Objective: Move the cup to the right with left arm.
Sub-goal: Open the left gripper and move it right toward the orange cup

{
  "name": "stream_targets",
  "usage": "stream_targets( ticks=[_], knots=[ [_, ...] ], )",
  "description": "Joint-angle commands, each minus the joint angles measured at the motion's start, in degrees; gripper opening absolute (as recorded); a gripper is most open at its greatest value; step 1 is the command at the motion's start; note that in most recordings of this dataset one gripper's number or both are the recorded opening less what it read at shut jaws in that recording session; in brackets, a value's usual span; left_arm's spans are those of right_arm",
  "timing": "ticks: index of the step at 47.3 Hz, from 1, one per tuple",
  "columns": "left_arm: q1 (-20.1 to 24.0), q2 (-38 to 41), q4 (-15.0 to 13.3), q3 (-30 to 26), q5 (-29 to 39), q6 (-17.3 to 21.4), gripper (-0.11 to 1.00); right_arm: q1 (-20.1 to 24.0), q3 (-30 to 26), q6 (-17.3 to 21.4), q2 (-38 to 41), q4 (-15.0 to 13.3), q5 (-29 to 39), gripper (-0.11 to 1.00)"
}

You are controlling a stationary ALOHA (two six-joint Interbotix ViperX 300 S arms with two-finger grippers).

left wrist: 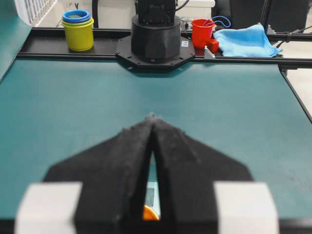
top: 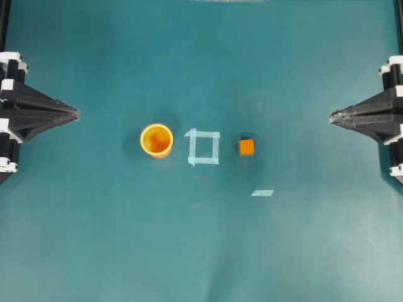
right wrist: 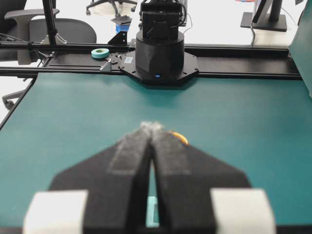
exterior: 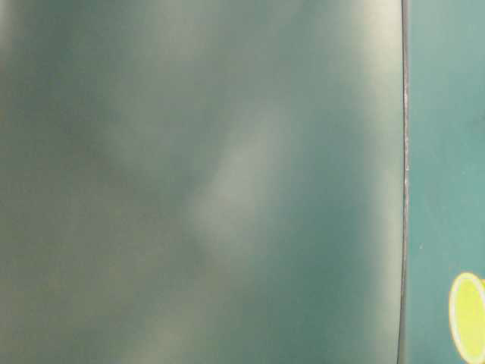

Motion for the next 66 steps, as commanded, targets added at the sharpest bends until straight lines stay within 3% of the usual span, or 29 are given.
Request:
stream_targets(
  ticks=[1, 17, 22, 26, 32, 51, 66],
  knots=[
    [-0.2, -0.2, 0.5, -1.7, 0.8, 0.5, 0.01, -0.1, -2.1, 0.4, 0.4, -0.1, -0.4, 0.01],
    [-0.2, 1.2, 0.8, -1.2, 4.0, 0.6, 0.04, -0.1, -2.3, 0.4, 1.8, -0.1, -0.9, 0.01],
    [-0.2, 2.3, 0.9, -0.8, 4.0, 0.6, 0.15, -0.1, -2.3, 0.4, 2.1, -0.1, -0.9, 0.01],
    [-0.2, 3.5, 1.1, -0.2, 3.6, 0.6, 0.32, -0.1, -2.3, 0.4, 2.1, -0.1, -0.9, 0.01],
    [-0.2, 5.3, 1.1, 0.6, 2.3, 0.7, 0.48, -0.1, -2.3, 0.4, 2.1, -0.1, -0.6, 0.01],
    [-0.2, 13.4, 1.6, 2.4, -5.9, 3.1, 0.54, -0.1, -2.3, 0.4, 2.1, -0.2, -0.5, 0.01],
    [-0.2, 20.7, 1.4, 2.7, -8.6, 3.1, 0.73, -0.1, -2.3, 0.3, 2.1, -0.3, -0.5, 0.01]
  ],
)
